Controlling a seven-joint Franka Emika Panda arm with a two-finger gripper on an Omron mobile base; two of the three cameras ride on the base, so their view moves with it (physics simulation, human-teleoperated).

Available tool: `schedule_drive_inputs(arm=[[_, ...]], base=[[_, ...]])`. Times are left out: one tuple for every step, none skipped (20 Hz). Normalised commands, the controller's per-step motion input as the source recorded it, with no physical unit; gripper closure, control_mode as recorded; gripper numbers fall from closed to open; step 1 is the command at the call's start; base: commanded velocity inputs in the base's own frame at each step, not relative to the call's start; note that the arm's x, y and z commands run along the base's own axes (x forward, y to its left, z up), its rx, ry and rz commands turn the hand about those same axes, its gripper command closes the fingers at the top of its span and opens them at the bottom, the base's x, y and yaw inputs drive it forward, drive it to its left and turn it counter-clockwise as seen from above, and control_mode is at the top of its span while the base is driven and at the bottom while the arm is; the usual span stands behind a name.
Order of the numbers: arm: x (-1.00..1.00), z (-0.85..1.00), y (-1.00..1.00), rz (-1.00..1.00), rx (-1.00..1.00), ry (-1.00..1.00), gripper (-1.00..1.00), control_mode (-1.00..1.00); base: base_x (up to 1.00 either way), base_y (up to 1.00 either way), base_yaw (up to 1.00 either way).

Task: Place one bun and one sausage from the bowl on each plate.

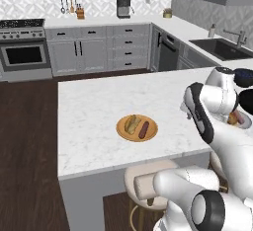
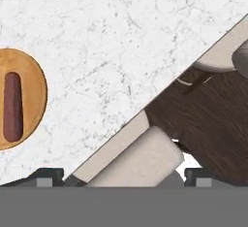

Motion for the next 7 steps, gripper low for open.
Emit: schedule_drive_inputs(arm=[[-0.74, 0.00, -0.59, -0.03, -0.13, 0.13, -1.00, -1.00], [-0.64, -0.03, -0.59, -0.04, -0.15, 0.10, -1.00, -1.00], [-0.52, -0.10, -0.61, -0.05, -0.16, 0.09, -1.00, -1.00], [-0.41, -0.14, -0.60, -0.06, -0.18, 0.09, -1.00, -1.00], [-0.40, -0.16, -0.62, -0.07, -0.18, 0.07, -1.00, -1.00], [-0.44, -0.15, -0.63, -0.07, -0.17, 0.06, -1.00, -1.00], [-0.54, -0.11, -0.65, -0.07, -0.15, 0.04, -1.00, -1.00]], base=[[0.00, 0.00, 0.00], [0.00, 0.00, 0.00], [0.00, 0.00, 0.00], [0.00, 0.00, 0.00], [0.00, 0.00, 0.00], [0.00, 0.00, 0.00], [0.00, 0.00, 0.00]])
